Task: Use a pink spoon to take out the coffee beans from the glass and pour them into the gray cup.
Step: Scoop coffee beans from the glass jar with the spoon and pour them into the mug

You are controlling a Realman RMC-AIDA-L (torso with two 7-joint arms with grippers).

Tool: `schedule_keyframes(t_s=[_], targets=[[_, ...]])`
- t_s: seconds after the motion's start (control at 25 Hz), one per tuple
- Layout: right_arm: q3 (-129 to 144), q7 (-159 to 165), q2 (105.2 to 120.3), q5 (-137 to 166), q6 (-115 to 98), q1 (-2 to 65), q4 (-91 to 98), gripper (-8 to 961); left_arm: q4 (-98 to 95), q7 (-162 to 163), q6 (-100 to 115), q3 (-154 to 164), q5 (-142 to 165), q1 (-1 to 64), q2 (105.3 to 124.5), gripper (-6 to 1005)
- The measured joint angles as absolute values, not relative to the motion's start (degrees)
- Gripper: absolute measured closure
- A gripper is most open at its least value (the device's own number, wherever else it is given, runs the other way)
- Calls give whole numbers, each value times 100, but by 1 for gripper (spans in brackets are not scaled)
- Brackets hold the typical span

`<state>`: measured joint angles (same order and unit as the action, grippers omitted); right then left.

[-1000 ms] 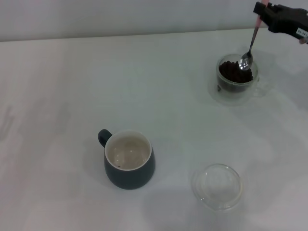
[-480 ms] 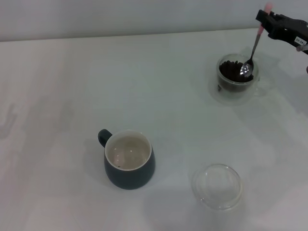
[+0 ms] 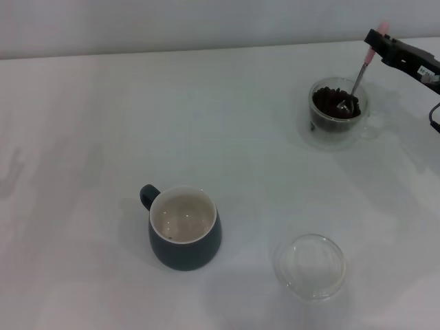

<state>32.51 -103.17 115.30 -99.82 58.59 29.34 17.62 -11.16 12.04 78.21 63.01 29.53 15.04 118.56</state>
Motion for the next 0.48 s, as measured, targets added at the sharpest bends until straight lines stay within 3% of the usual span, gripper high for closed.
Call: schedule_keyframes(t_s=[0.48], targets=[[3243, -8921, 11521, -10669, 5639, 2802, 1630, 807, -1108, 1204, 7792, 6301, 2954, 1482, 11863, 244]])
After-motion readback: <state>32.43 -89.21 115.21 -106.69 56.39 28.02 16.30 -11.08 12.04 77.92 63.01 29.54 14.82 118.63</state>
